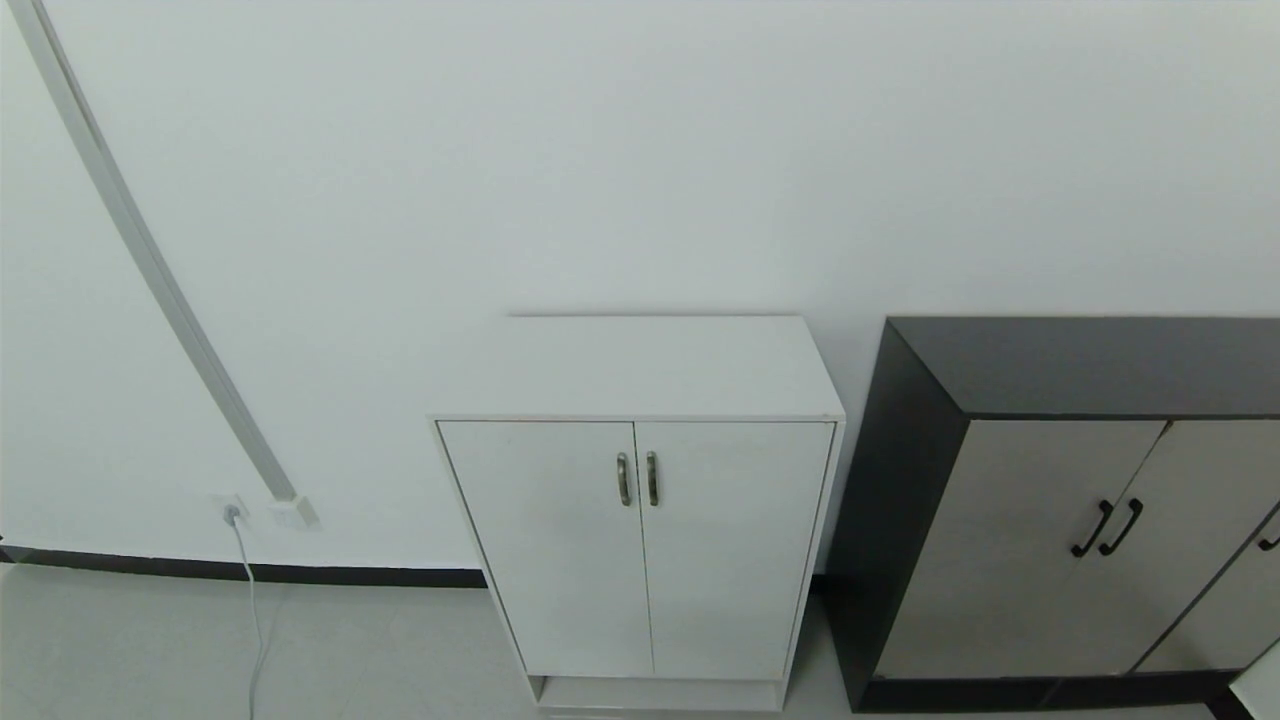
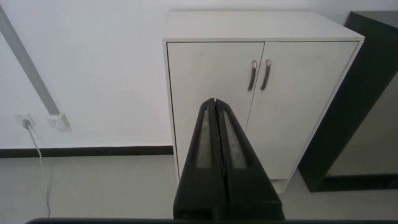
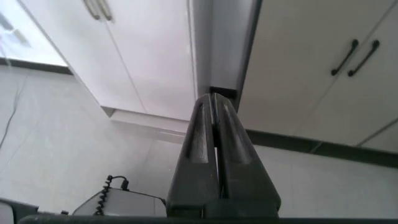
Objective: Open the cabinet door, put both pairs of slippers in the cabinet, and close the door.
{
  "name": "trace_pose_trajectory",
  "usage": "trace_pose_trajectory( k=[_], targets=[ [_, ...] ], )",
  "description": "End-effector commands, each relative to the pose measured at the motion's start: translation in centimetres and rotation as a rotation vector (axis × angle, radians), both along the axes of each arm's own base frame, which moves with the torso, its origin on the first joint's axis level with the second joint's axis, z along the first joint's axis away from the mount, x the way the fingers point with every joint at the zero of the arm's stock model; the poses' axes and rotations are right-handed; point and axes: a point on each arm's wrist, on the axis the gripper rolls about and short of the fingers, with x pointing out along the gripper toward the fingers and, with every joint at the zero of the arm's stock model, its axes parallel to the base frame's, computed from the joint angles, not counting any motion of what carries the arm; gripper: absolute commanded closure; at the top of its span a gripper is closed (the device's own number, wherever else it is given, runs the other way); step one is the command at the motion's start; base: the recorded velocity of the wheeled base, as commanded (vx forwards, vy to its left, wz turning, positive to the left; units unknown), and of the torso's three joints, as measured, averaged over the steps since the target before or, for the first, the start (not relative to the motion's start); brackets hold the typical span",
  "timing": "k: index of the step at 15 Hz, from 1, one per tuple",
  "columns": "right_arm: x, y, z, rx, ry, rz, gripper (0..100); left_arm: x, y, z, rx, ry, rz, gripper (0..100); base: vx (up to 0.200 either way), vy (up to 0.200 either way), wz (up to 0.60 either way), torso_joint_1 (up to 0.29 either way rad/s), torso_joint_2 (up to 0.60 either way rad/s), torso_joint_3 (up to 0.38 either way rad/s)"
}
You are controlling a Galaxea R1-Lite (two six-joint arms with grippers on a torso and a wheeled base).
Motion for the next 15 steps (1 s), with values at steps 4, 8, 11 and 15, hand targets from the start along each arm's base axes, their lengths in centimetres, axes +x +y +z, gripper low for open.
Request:
trace_pose_trajectory(
  k=[4, 8, 11, 15],
  targets=[
    [-0.4, -0.1, -0.1, 0.012, -0.048, -0.056, 100, 0.0, 0.0, 0.0, -0.001, 0.001, 0.001, 100, 0.000, 0.000, 0.00, 0.000, 0.00, 0.000],
    [-1.0, -0.1, -0.2, 0.021, -0.120, -0.172, 100, 0.0, 0.0, 0.0, -0.001, 0.001, 0.000, 100, 0.000, 0.000, 0.00, 0.000, 0.00, 0.000],
    [-1.4, -0.1, -0.2, 0.040, -0.174, -0.183, 100, 0.0, 0.0, 0.0, -0.004, 0.001, 0.001, 100, 0.000, 0.000, 0.00, 0.000, 0.00, 0.000],
    [-1.4, -0.1, -0.2, 0.047, -0.174, -0.232, 100, 0.0, 0.0, 0.0, -0.004, 0.001, 0.000, 100, 0.000, 0.000, 0.00, 0.000, 0.00, 0.000]
  ],
)
